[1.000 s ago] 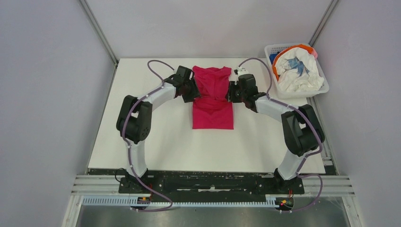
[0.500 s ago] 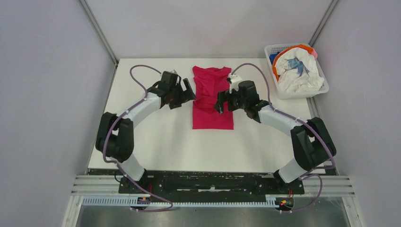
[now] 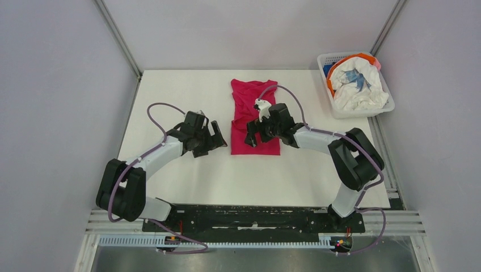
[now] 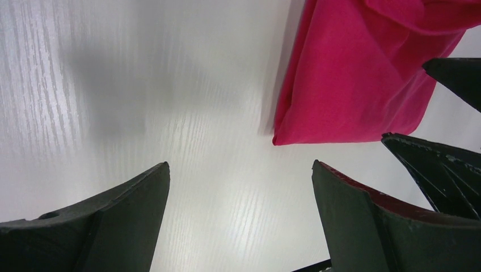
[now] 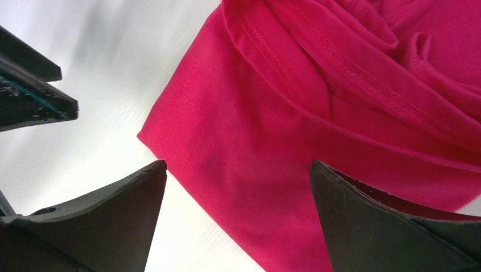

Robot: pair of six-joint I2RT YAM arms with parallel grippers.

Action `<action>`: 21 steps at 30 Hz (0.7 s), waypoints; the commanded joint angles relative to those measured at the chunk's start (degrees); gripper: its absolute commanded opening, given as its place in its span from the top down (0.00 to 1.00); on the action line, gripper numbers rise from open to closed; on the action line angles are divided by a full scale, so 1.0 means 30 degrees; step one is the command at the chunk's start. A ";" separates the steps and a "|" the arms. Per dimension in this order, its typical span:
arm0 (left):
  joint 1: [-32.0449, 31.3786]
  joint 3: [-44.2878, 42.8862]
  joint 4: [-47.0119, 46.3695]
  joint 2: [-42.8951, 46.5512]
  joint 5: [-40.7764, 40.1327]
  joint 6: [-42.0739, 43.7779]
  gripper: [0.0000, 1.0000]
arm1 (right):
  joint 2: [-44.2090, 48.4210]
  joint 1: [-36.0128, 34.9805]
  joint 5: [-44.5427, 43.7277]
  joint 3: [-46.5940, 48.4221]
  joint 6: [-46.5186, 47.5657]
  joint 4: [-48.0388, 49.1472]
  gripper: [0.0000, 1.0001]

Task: Fold and stack the t-shirts
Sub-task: Fold the folded rectangular tshirt in 1/3 of the way

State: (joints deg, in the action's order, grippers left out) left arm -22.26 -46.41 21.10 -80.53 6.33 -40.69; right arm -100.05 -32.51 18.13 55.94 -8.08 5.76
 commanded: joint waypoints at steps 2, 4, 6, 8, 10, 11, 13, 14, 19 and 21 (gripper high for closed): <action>-0.0072 0.0182 -0.0032 0.0680 -0.0241 -0.0716 0.00 | -0.1121 -0.0019 -0.0254 0.1339 -0.0111 0.1956 0.02; -0.0059 0.0127 0.0004 0.0682 -0.0236 -0.0705 0.00 | -0.1776 -0.0015 -0.1140 0.1982 -0.0149 0.2193 0.02; -0.0068 0.0119 0.0026 0.0751 -0.0278 -0.0676 0.00 | -0.2582 0.0010 -0.1902 0.2668 -0.0200 0.2781 0.02; -0.0070 0.0199 0.0056 0.0928 -0.0293 -0.0676 0.00 | -0.3196 0.0155 -0.2673 0.3101 -0.0496 0.3998 0.02; -0.0071 0.0320 0.0074 0.1245 -0.0309 -0.0676 0.00 | -0.3726 0.0467 -0.3907 0.3428 -0.1129 0.5851 0.02; -0.0056 0.0366 0.0107 0.1382 -0.0279 -0.0691 0.00 | -0.4063 0.0670 -0.4329 0.3754 -0.1269 0.6736 0.02; -0.0054 0.0439 0.0212 0.1702 -0.0260 -0.0662 0.00 | -0.4800 0.1131 -0.5090 0.4509 -0.1660 0.7967 0.02; -0.0072 0.0469 0.0302 0.1873 -0.0299 -0.0662 0.00 | -0.5253 0.1350 -0.5023 0.5119 -0.1754 0.8243 0.02; -0.0065 0.0659 0.0579 0.2646 -0.0435 -0.0502 0.00 | -0.5664 0.1859 -0.4531 0.7011 -0.0897 0.7089 0.02; -0.0078 0.0734 0.0334 0.2610 -0.0209 -0.0428 0.00 | -0.4823 0.1876 -0.4592 0.6546 -0.0195 0.6416 0.02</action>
State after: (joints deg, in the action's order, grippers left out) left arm -22.26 -44.88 22.31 -74.37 5.98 -40.69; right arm -117.95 -26.83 5.48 73.97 -11.79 23.73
